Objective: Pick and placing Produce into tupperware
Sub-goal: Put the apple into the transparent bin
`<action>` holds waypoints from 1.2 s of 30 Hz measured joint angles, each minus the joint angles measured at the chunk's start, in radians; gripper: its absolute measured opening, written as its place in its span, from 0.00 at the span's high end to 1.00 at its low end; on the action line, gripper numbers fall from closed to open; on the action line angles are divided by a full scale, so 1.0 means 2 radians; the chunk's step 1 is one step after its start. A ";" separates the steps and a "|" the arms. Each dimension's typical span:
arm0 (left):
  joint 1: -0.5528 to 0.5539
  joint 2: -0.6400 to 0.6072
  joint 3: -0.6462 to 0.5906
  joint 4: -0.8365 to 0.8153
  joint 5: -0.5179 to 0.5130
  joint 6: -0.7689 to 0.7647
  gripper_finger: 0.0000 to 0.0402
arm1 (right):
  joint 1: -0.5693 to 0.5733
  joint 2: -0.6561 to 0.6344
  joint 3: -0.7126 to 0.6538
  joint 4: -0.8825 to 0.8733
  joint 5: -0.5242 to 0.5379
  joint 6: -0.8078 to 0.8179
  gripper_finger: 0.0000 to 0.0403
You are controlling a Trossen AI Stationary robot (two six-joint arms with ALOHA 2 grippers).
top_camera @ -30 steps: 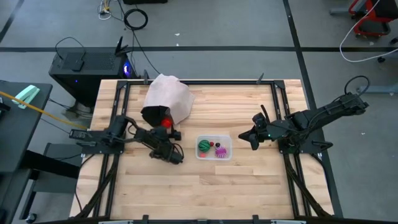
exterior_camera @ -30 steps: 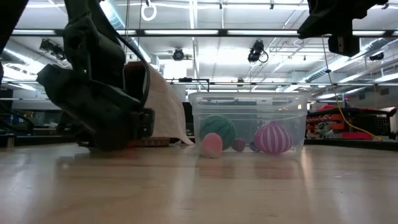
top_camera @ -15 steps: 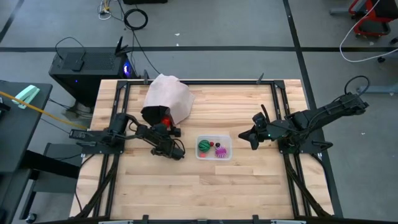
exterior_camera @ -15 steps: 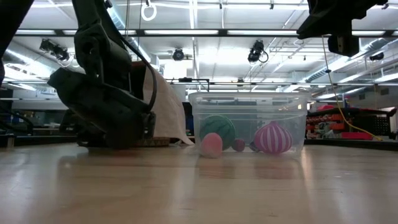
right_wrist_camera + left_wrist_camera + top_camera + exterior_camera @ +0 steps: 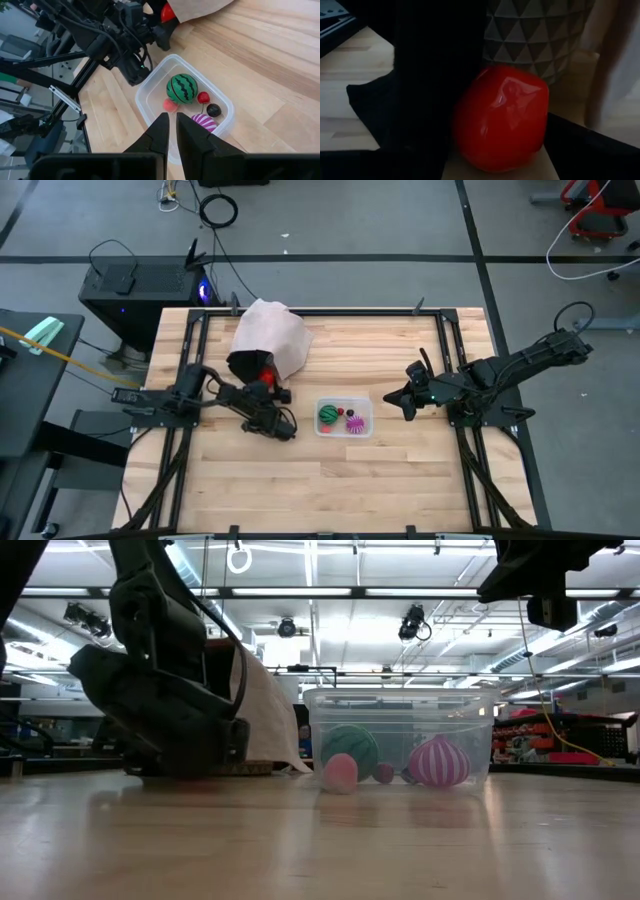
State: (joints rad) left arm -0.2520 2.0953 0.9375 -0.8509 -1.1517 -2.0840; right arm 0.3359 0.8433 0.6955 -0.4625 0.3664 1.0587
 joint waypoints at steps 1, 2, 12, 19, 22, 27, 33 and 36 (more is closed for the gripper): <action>-0.004 0.000 0.000 0.000 0.000 -0.002 0.30 | 0.000 0.000 0.000 0.000 0.000 -0.001 0.90; -0.008 0.000 0.000 0.000 0.000 -0.005 0.31 | 0.000 0.000 0.000 0.000 0.000 -0.002 0.90; -0.056 0.000 0.012 -0.008 0.017 -0.039 0.28 | 0.000 0.000 0.000 0.000 0.000 -0.002 0.90; -0.088 0.000 0.043 -0.008 0.024 -0.039 0.32 | 0.000 0.005 0.000 -0.001 0.000 0.000 0.90; -0.097 0.000 0.060 -0.029 0.025 -0.039 0.30 | 0.000 0.010 0.000 -0.002 0.000 0.004 0.90; -0.103 0.000 0.104 -0.123 0.011 -0.045 0.31 | 0.000 0.022 0.000 -0.001 0.000 0.006 0.90; -0.110 -0.024 0.170 -0.247 -0.025 -0.064 0.30 | 0.000 0.038 0.000 -0.001 -0.012 0.006 0.90; -0.118 -0.049 0.204 -0.290 -0.052 -0.065 0.30 | 0.000 0.039 0.000 -0.002 -0.016 0.006 0.90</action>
State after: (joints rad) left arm -0.4884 1.9967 1.3447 -1.4314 -1.2549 -2.2134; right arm 0.3359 0.9216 0.6952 -0.4668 0.3340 1.0706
